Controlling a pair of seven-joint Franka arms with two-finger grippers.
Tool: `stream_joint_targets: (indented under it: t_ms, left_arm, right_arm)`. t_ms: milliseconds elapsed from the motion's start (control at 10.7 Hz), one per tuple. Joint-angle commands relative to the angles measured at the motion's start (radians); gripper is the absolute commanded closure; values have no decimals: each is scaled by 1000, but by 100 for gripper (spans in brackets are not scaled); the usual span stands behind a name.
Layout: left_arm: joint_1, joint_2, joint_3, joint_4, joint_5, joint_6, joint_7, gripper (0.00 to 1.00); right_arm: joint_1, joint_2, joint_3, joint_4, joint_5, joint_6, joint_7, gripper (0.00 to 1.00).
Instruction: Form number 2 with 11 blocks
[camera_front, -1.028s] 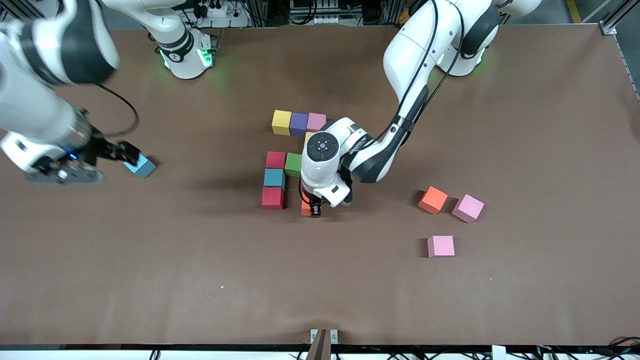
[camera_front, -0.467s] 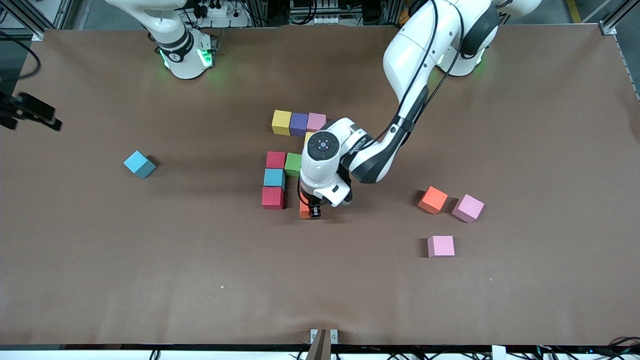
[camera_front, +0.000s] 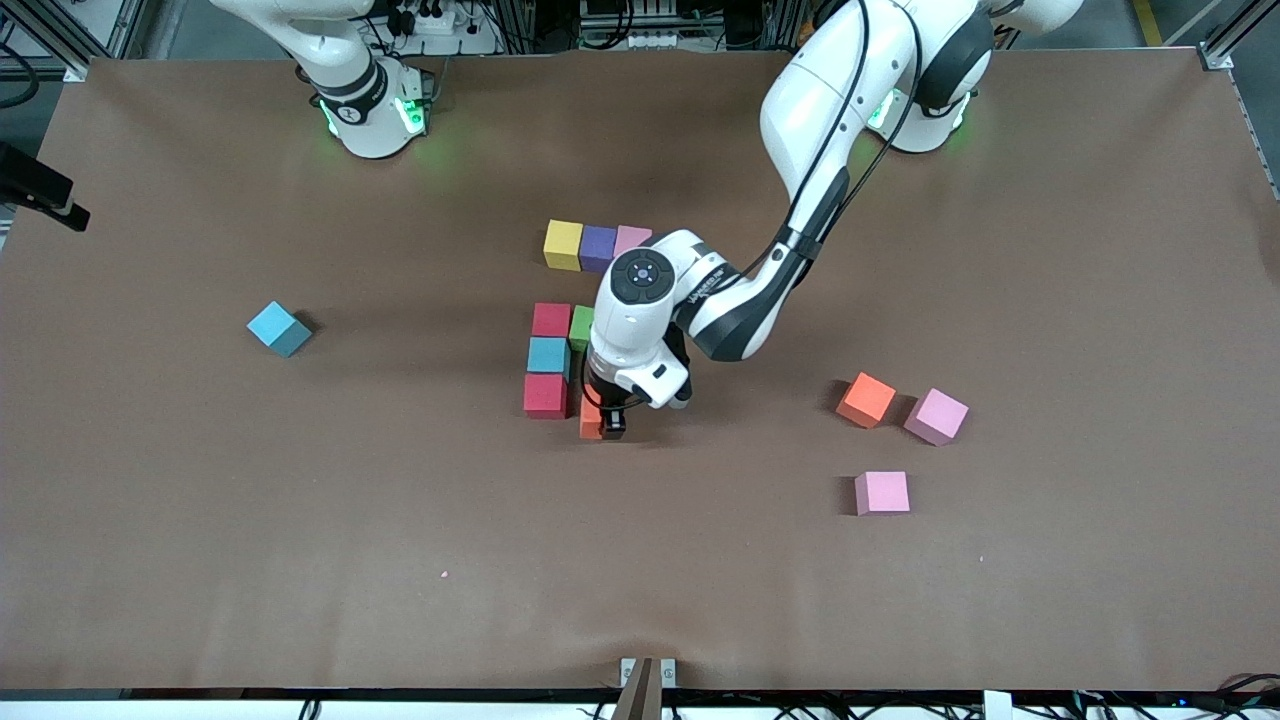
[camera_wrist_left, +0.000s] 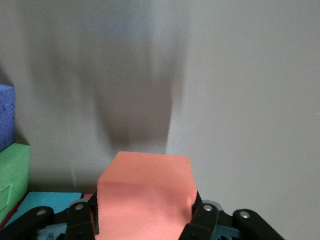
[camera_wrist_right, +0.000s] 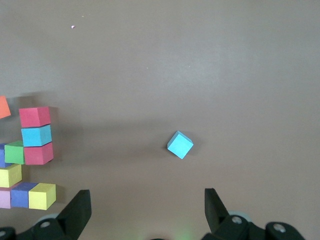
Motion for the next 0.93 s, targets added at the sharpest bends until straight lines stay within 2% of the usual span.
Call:
stream_joint_targets:
  t_ms: [0, 841]
  left_arm:
    - [-25, 31, 20, 25, -17, 29, -14, 61]
    - [-45, 63, 18, 16, -18, 25, -15, 61]
  right_arm:
    - [-51, 54, 5, 30, 23, 3, -33, 0]
    - [-60, 63, 8, 27, 17, 38, -81, 0]
